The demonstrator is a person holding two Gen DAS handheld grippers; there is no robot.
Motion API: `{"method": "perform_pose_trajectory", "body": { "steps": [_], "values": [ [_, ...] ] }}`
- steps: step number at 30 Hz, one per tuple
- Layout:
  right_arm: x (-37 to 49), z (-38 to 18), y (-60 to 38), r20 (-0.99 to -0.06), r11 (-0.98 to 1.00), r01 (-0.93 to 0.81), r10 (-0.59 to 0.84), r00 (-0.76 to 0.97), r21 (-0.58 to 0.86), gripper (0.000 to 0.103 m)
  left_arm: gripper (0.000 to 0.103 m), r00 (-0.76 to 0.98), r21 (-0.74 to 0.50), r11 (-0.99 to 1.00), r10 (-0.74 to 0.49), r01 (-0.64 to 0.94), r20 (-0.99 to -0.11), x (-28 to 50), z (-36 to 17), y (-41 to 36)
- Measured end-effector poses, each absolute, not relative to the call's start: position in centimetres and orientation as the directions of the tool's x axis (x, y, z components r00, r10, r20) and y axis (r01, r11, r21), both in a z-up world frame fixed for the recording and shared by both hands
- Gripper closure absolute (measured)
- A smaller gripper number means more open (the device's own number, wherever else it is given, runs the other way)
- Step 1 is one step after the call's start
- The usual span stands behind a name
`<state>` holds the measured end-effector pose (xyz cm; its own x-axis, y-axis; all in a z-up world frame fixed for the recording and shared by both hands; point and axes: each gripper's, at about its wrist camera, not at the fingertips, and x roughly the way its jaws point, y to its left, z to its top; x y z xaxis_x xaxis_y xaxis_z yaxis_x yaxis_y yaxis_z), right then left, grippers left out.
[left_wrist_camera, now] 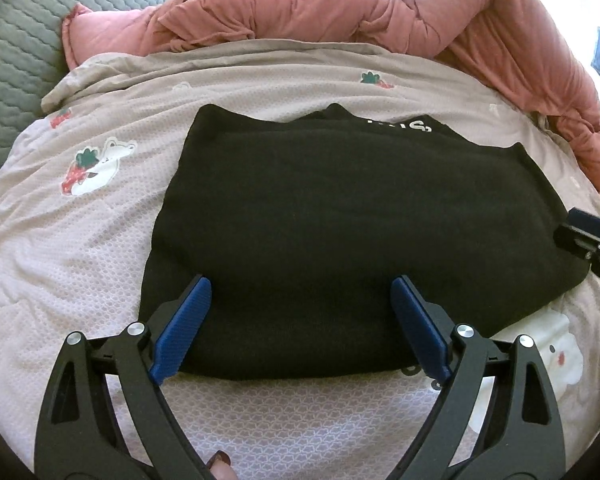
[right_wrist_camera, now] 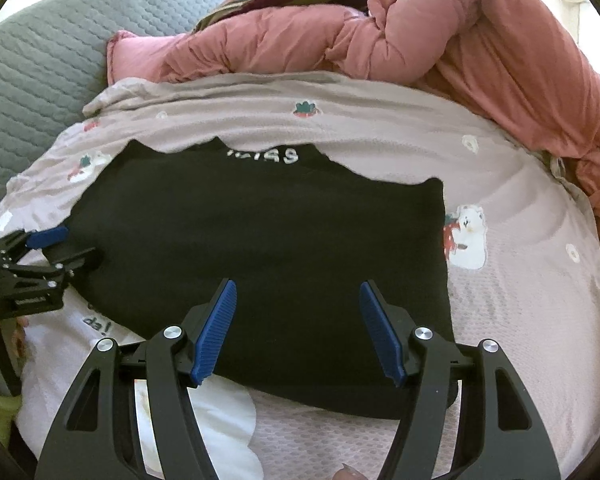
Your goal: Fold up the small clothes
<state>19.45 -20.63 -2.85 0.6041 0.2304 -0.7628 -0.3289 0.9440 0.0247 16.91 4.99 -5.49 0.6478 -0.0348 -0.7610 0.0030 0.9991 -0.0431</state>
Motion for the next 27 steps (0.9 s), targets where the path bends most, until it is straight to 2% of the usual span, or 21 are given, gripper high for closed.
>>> {"method": "perform_pose_trajectory", "body": {
  "steps": [5, 24, 25, 26, 27],
  "values": [
    [20.1, -5.0, -22.1, -0.811, 0.954, -0.288, 0.232, 0.537, 0.083, 0.04, 0.019, 0.648, -0.045, 0.999, -0.036, 0.003, -0.761, 17.0, -5.5, 4.9],
    [19.0, -4.3, -23.0, -0.807, 0.958, -0.268, 0.234, 0.543, 0.097, 0.04, 0.019, 0.643, -0.069, 0.998, -0.059, 0.01, -0.764, 16.6, -5.2, 5.1],
    [18.9, -4.2, -23.0, -0.805, 0.958, -0.269, 0.233, 0.546, 0.095, 0.039, 0.019, 0.643, -0.073, 0.997, -0.063, 0.01, -0.763, 16.5, -5.1, 5.1],
    [18.9, -4.1, -23.0, -0.803, 0.959, -0.269, 0.233, 0.549, 0.094, 0.029, 0.019, 0.643, -0.076, 0.997, -0.065, 0.011, -0.763, 16.5, -5.0, 5.2],
    [18.7, -3.8, -23.0, -0.797, 0.959, -0.267, 0.232, 0.557, 0.093, 0.024, 0.019, 0.644, -0.08, 0.997, -0.068, 0.01, -0.762, 16.4, -4.9, 5.2]
  ]
}}
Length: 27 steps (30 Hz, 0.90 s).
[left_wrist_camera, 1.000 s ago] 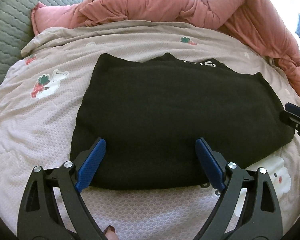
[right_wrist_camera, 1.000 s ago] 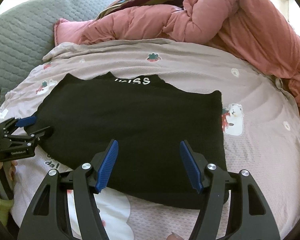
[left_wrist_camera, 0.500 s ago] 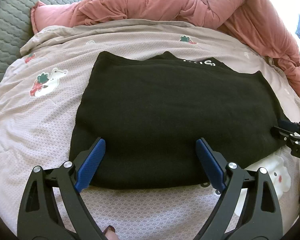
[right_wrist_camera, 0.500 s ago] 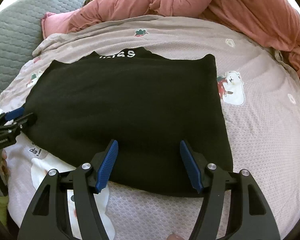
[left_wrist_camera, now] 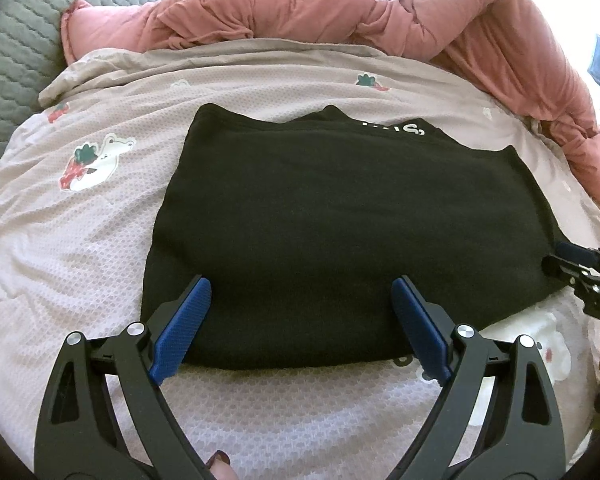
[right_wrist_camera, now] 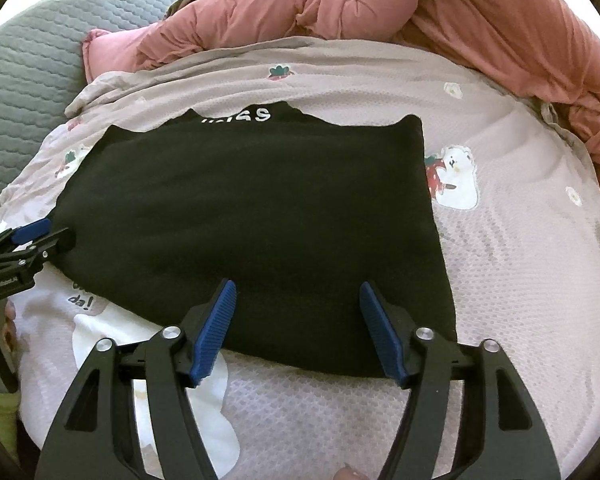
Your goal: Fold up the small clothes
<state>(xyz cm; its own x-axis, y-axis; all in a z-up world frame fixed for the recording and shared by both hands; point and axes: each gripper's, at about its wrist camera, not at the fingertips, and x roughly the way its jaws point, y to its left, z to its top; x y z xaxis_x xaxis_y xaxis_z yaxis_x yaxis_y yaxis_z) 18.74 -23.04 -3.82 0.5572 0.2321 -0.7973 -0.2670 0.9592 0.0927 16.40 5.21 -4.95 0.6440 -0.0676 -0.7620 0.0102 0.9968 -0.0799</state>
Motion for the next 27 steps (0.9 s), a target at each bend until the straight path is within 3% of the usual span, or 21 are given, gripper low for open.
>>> {"method": "perform_pose_trajectory", "body": {
  "steps": [6, 8, 27],
  "values": [
    [18.3, -2.9, -22.6, -0.785, 0.958, -0.276, 0.231, 0.575, 0.08, 0.022, 0.014, 0.647, -0.088, 0.996, -0.074, 0.011, -0.759, 16.0, -4.4, 5.4],
    [18.2, -2.7, -22.4, -0.78, 0.958, -0.275, 0.229, 0.582, 0.076, 0.015, 0.01, 0.651, -0.091, 0.996, -0.075, 0.01, -0.755, 15.9, -4.3, 5.5],
    [17.0, -0.6, -19.2, -0.751, 0.939, -0.342, 0.259, 0.607, 0.047, 0.009, 0.01, 0.687, -0.085, 0.992, 0.001, -0.091, -0.726, 15.4, -3.0, 9.5]
  ]
}}
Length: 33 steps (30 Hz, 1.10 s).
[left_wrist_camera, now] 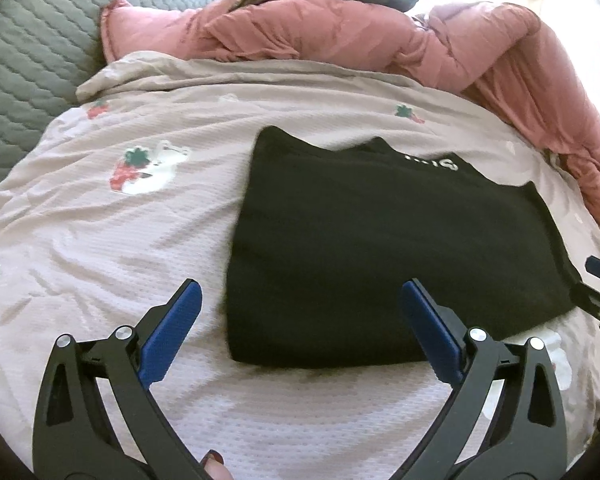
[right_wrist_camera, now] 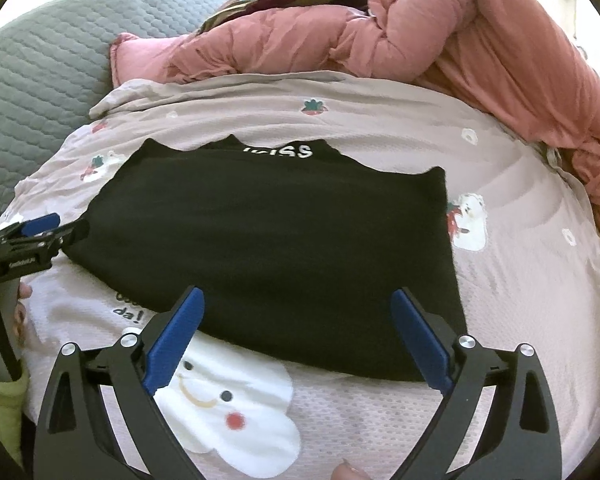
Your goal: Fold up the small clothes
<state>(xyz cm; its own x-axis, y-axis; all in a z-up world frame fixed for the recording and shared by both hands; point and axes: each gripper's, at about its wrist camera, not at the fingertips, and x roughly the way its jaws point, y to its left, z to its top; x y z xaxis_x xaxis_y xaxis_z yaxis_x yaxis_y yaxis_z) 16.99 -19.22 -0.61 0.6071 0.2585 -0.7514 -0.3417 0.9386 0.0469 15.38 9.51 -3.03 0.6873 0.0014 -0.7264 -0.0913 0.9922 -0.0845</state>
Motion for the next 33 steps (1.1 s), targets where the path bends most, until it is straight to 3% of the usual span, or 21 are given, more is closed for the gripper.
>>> {"method": "perform_pose_trajectory", "body": {
  "steps": [33],
  "values": [
    [15.5, -2.5, -5.2, -0.748, 0.798, -0.599, 0.355, 0.561, -0.071, 0.008, 0.01, 0.691, -0.071, 0.965, 0.127, -0.251, -0.712, 15.7, -2.8, 15.3]
  ]
}}
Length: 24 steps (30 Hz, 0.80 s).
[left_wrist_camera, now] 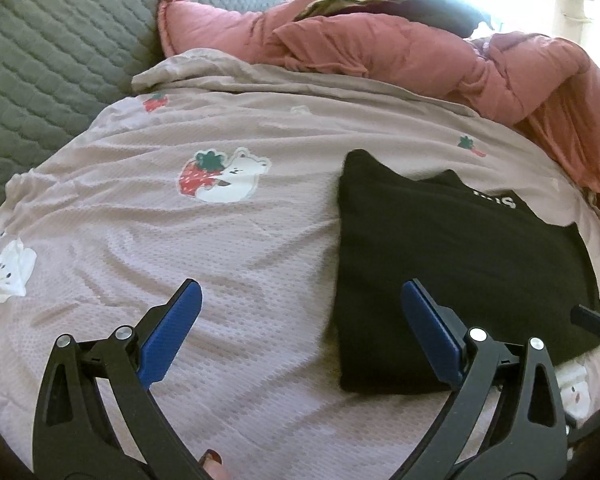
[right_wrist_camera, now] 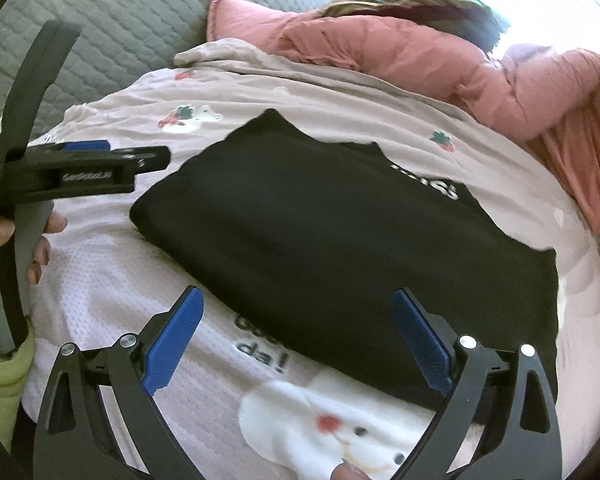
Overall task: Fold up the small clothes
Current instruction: 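Move both tools to the shirt's side edge and close the right tool on it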
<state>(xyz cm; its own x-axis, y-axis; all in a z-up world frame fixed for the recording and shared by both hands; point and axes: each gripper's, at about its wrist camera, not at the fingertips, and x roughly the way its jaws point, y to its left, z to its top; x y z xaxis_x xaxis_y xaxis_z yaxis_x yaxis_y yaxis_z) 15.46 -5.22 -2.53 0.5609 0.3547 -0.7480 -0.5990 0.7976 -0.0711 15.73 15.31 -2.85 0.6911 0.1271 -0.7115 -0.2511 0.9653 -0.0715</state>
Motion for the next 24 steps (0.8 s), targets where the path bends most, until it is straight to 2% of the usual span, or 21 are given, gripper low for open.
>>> {"method": "perform_pose_trajectory", "body": {
  "steps": [11, 24],
  "values": [
    [15.3, -4.2, -0.9, -0.754, 0.721, -0.668, 0.335, 0.565, -0.181, 0.008, 0.01, 0.681, -0.097, 0.949, 0.141, -0.3, -0.719, 16.5, -3.0, 17.6],
    [16.2, -6.4, 2.8, -0.73, 0.662, -0.666, 0.259, 0.633, -0.343, 0.007, 0.01, 0.672, -0.064, 0.951, 0.166, -0.304, -0.722, 17.6, -3.0, 18.1]
  ]
}}
